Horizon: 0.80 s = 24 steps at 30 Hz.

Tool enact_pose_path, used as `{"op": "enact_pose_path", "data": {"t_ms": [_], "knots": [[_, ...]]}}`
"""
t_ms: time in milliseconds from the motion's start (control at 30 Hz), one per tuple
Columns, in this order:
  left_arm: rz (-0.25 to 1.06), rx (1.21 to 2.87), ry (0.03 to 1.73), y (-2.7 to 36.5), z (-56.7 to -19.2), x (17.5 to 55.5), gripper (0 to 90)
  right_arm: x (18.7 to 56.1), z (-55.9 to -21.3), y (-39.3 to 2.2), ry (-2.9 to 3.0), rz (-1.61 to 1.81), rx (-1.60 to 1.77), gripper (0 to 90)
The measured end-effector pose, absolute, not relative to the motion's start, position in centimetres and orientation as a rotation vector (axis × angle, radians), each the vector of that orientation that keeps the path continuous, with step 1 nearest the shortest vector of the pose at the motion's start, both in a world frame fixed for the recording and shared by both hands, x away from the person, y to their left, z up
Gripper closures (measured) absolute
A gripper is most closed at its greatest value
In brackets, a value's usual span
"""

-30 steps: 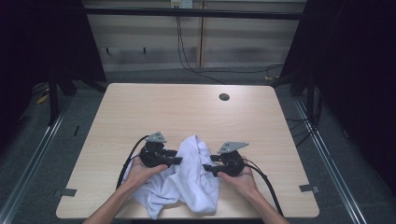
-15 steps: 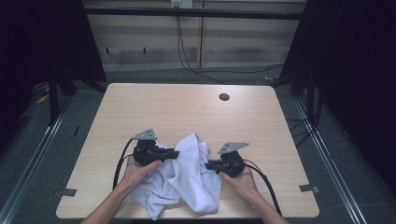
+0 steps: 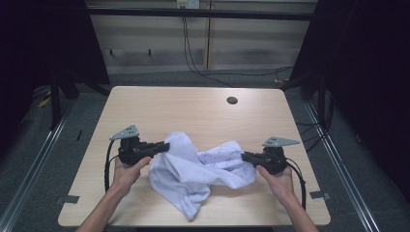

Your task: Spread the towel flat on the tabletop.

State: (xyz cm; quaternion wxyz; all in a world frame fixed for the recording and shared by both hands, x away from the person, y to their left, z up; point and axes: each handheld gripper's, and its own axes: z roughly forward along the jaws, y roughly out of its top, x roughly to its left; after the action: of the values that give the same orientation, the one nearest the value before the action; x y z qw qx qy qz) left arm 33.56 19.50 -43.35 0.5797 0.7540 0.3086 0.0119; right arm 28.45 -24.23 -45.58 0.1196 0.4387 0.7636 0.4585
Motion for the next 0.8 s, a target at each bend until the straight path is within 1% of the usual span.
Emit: {"op": "enact_pose_path", "data": {"t_ms": [100,133,200,267,467,567,633,667,800], "knots": [[0.037,1.734,0.719,19.9,-42.6,33.5,84.9,28.3,-44.7,-25.3,2.185,1.366,1.300,85.0],[0.055,1.720,0.716,20.4,-41.9,33.4,85.0,28.2,-43.5,-26.5,2.124,1.402,1.317,85.1],[0.060,1.712,0.715,20.6,-41.7,33.4,85.0,28.1,-43.0,-27.0,2.099,1.414,1.320,85.2],[0.093,1.689,0.725,21.4,-41.0,33.6,85.0,28.0,-41.7,-28.0,2.046,1.434,1.321,85.3],[0.136,1.639,0.760,22.8,-39.2,34.7,85.1,28.6,-39.0,-30.0,1.939,1.513,1.322,85.6],[0.162,1.642,0.773,22.5,-38.4,35.7,85.2,29.8,-37.5,-30.0,1.917,1.534,1.315,85.8],[0.175,1.651,0.777,22.3,-38.2,36.0,85.1,30.2,-37.1,-30.0,1.915,1.534,1.310,85.8],[0.200,1.669,0.776,22.0,-37.8,36.5,85.2,31.4,-36.3,-29.6,1.912,1.540,1.298,85.8],[0.225,1.639,0.796,22.2,-36.6,37.8,85.1,34.0,-35.7,-29.1,1.932,1.515,1.318,85.8]]}}
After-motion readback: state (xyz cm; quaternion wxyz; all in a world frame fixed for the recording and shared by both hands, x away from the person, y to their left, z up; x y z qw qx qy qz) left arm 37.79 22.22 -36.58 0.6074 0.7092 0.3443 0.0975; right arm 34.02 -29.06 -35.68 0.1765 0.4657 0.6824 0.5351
